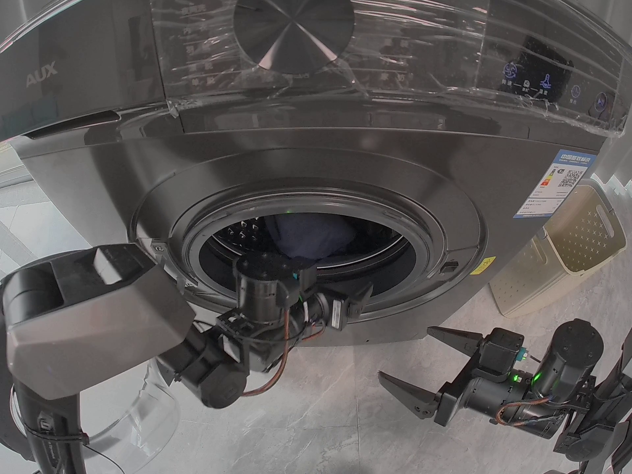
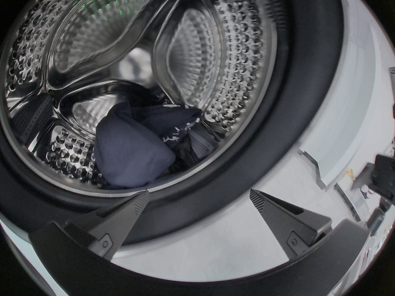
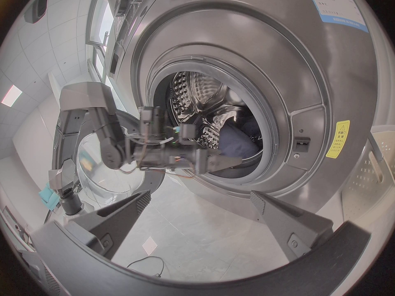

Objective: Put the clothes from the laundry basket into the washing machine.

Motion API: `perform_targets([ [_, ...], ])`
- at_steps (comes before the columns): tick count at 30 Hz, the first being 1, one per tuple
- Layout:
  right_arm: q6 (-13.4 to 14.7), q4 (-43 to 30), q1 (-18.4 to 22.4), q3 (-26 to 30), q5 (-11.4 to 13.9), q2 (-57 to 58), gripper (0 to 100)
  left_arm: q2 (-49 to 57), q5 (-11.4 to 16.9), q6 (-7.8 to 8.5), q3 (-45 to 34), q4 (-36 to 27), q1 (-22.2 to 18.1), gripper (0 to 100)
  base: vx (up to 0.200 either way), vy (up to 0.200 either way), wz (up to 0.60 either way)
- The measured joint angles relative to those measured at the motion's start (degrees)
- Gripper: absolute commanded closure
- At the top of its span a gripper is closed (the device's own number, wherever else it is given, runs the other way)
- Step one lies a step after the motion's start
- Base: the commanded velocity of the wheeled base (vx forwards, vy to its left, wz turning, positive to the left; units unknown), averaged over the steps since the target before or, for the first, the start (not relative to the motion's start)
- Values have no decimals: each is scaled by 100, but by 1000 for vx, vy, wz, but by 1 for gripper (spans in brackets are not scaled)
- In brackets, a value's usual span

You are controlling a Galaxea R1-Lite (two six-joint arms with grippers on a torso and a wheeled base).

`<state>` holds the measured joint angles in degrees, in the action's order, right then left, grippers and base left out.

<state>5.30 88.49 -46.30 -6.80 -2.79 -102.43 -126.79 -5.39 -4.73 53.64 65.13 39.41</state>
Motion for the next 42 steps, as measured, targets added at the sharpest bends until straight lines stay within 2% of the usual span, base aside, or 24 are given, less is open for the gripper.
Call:
perform_targets([
  [6, 5, -2, -83, 100, 4, 46, 0, 775, 268, 94, -1842, 773, 265, 0, 0, 0, 0],
  [8, 5, 0, -102, 124, 4, 66, 0, 933, 304, 99, -2220, 994, 339, 0, 0, 0, 0],
  [10, 6, 0, -127, 157, 0, 91, 0, 1130, 345, 110, -2693, 1470, 433, 0, 0, 0, 0],
  [14, 17, -2, -138, 223, -93, 184, 0, 1541, 389, 128, -3604, 2114, 606, 0, -200, 0, 0],
  [18, 13, -6, -48, 345, -301, 461, 0, 2004, 336, 134, -4157, 2264, 697, 0, -200, 0, 0],
  [21, 17, -72, 113, 457, -396, 817, 0, 2432, 183, 134, -4411, 2294, 728, 0, -200, 0, 0],
  [25, -62, -542, 482, 549, -482, 1420, 0, 3079, 4, 158, -4774, 2316, 739, 0, -200, 0, 0],
  [30, -304, -1534, 1072, 577, -530, 2096, 0, 3934, -288, 172, -5130, 1977, 697, 0, -120, 0, 0],
  [37, -435, -3400, 1744, 579, -530, 3490, 0, 5311, -550, 183, -5252, 301, 407, 0, -171, 0, 0],
  [42, -466, -4728, 2136, 581, -533, 4749, 0, 6098, -622, 165, -5263, -279, 72, 0, -200, 0, 0],
])
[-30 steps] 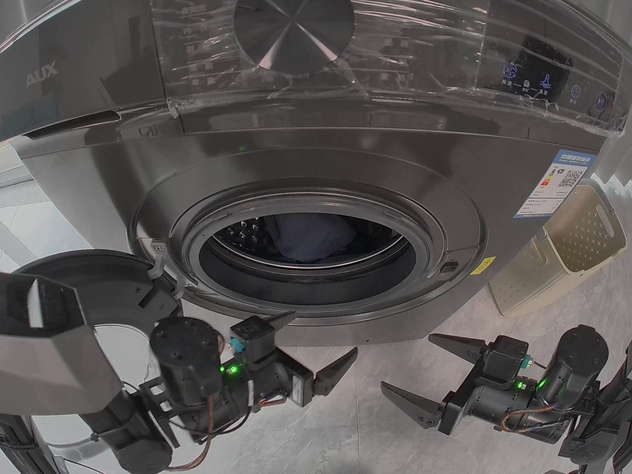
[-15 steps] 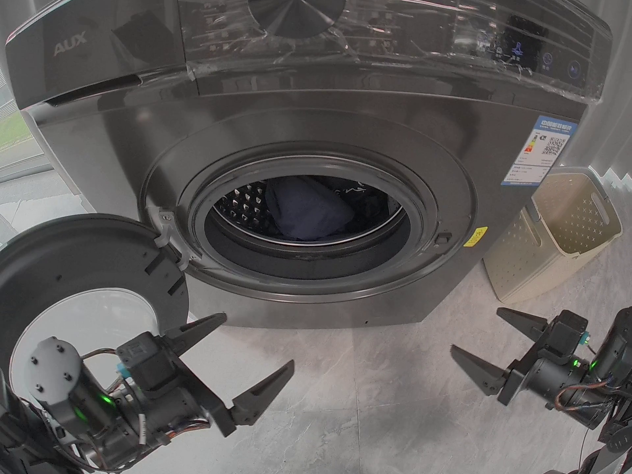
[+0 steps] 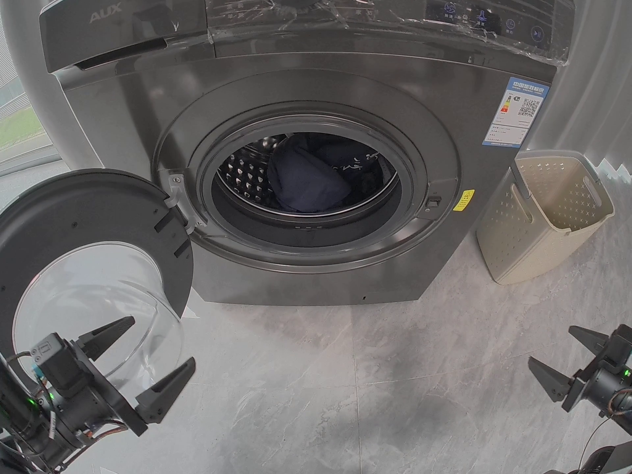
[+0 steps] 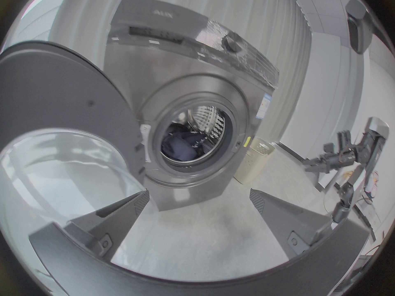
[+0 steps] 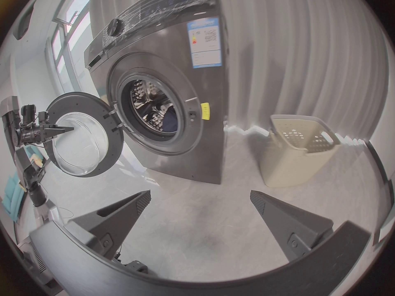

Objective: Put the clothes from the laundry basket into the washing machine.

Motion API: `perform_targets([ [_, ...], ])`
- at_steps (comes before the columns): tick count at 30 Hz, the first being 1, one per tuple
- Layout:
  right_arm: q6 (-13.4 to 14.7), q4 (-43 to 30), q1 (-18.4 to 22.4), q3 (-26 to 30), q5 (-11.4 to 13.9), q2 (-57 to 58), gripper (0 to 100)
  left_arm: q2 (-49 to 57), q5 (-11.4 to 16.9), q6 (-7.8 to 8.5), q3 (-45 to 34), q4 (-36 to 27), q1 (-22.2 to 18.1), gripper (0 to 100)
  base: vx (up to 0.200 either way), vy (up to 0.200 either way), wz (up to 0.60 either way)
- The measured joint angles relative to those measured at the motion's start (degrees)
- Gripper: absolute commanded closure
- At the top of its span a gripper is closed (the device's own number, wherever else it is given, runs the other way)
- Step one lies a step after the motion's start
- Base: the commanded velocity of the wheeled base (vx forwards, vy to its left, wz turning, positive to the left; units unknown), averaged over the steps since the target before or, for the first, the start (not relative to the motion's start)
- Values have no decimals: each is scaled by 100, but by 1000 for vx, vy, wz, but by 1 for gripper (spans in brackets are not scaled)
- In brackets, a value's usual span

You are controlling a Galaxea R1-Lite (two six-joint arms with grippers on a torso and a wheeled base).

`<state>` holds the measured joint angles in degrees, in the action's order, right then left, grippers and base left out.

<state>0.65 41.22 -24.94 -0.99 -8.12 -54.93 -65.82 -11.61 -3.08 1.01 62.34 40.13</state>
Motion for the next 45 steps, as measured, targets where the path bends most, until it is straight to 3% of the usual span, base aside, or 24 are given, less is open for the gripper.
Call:
perform_targets([
  [5, -18, -1024, 527, 0, 5, 1348, 0, 745, -13, 11, -2, -566, -491, 0, -160, 0, 0],
  [9, -16, -1514, 1023, 0, 22, 2247, 0, 1568, 44, 7, -2, -1482, -968, 0, 0, 0, 0],
  [14, 9, -2072, 1464, 0, 43, 3045, 0, 2745, 354, 7, -2, -2684, -1545, 0, -120, 0, 0],
  [20, 146, -3229, 1748, 0, 60, 3969, 0, 4336, 903, -13, 0, -4462, -2286, 0, 0, 0, 0],
  [24, 165, -3717, 1996, 0, 185, 4446, 0, 5124, 995, 0, -2, -5436, -2900, 0, 0, 0, 0],
  [27, 69, -3925, 2225, 0, 405, 4804, 0, 5574, 1101, 29, -2, -5726, -3484, 0, 0, 0, 0],
  [31, 30, -4044, 2382, 0, 523, 5103, 0, 5978, 1212, 99, 0, -5909, -3975, 0, 0, 0, 0],
  [35, -27, -4137, 2494, -2, 629, 5281, 0, 6273, 1081, 126, 0, -6259, -4023, 0, 0, 0, 0],
  [38, -154, -4195, 2516, -2, 736, 5348, 0, 6384, 1074, 244, 0, -6270, -4002, 0, 0, 67, 0],
  [45, -146, -4146, 2538, -2, 858, 5408, 0, 6491, 1161, 150, 0, -6278, -3983, 0, 0, 200, 0],
])
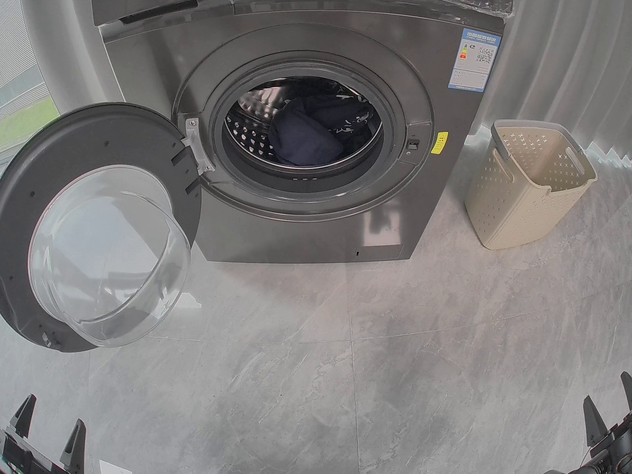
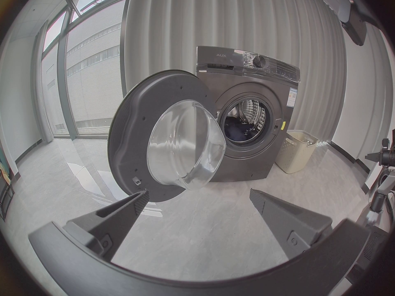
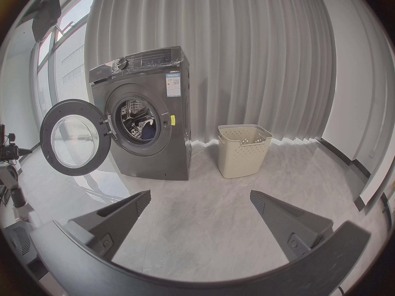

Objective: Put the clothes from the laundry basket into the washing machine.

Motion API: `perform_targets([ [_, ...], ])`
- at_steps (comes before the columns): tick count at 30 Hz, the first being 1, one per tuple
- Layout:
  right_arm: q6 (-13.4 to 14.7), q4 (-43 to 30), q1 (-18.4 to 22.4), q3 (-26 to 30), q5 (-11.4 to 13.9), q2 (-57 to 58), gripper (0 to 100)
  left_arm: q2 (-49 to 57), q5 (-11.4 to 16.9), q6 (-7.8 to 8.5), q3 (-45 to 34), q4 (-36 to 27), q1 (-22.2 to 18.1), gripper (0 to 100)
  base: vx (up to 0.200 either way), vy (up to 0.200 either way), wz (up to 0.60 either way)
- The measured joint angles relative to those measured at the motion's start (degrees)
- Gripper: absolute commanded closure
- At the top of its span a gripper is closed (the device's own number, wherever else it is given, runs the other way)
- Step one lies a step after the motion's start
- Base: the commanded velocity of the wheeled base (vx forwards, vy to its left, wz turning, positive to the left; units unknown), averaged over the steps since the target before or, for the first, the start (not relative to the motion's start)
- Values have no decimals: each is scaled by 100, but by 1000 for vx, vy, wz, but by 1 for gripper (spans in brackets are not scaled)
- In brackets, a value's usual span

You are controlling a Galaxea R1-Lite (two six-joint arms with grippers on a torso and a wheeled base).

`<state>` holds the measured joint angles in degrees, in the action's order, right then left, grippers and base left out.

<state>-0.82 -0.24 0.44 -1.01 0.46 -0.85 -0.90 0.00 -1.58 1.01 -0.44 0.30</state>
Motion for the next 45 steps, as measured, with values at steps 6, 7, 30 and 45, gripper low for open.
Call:
perform_targets([
  [6, 6, 0, 7, 0, -2, 12, 0, 22, 7, -55, 0, 0, 2, 0, 0, 200, 0],
  [7, 9, 0, 7, 0, -2, 12, 0, 22, 7, -60, 0, 0, 2, 0, 0, 200, 0],
  [30, 33, 0, 7, 0, -35, 11, 0, 24, -33, -101, -2, 0, 5, 0, 0, 52, 157],
  [45, 30, -2, 2, 0, -30, 9, 0, 17, -32, -98, 0, 0, 5, 0, 0, 107, 0],
])
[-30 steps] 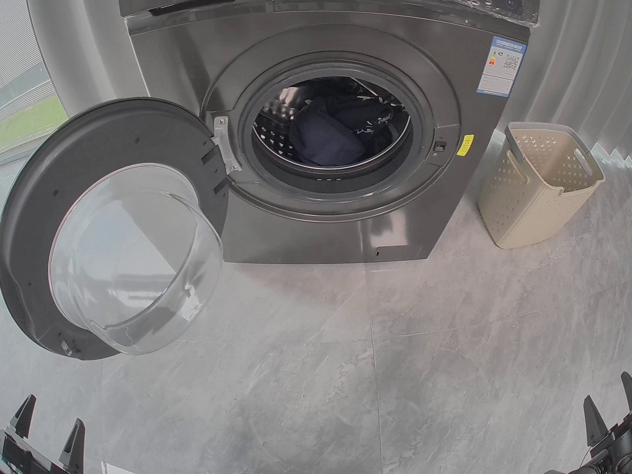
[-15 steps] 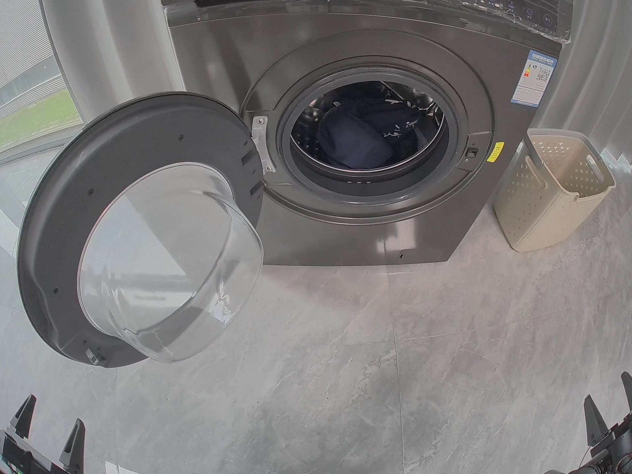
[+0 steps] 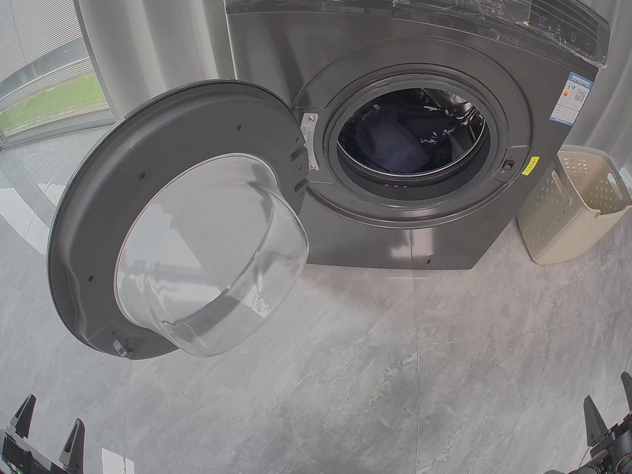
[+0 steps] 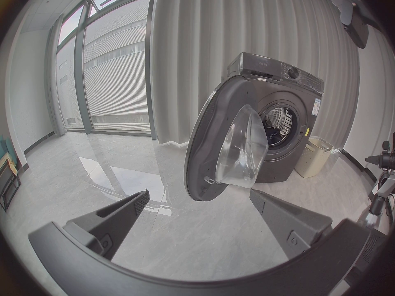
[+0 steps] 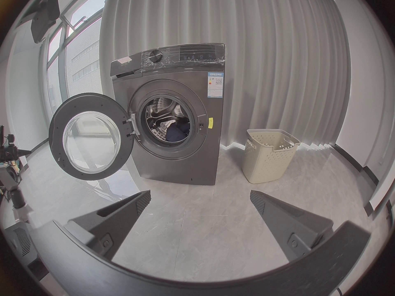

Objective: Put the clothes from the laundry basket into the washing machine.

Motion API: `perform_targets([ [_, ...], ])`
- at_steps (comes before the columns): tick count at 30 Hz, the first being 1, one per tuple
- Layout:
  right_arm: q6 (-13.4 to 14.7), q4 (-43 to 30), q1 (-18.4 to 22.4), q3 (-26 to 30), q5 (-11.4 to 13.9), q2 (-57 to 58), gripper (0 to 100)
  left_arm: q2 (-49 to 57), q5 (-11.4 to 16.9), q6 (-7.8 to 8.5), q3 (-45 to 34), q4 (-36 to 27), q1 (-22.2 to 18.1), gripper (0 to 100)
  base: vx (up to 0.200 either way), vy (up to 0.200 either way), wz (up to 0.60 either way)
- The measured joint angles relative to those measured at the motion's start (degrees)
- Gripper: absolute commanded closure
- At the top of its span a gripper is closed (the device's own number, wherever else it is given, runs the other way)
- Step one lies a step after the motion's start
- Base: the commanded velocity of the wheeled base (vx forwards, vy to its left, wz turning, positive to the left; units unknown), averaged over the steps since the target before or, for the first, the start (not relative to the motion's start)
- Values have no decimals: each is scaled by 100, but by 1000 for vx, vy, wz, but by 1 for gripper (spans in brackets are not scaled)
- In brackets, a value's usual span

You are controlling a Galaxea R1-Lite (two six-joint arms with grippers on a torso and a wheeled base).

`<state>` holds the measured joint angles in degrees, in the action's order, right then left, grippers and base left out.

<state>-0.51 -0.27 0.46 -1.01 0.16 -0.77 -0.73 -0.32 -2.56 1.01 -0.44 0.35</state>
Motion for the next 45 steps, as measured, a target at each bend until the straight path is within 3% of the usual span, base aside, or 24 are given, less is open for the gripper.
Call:
perform_targets([
  [4, 0, 0, -2, 0, -2, 0, 0, -1, 0, 0, 0, 1, -5, 0, 0, 200, 0],
  [22, 0, 0, -2, 0, 9, -5, 0, -6, -9, 119, 0, 33, -26, 0, 0, 0, 0],
  [27, 0, 2, -2, 0, 9, -5, 0, -9, 48, 7, 240, 196, -20, 0, 0, 0, 0],
  [32, 2, 0, -2, 0, 9, -7, 0, -299, 346, -63, 827, 144, 122, 0, 0, 0, 0],
  [45, 16, 2, -2, 0, 9, -9, 0, -3262, 951, -132, 1585, 2005, 413, 0, 0, 0, 0],
])
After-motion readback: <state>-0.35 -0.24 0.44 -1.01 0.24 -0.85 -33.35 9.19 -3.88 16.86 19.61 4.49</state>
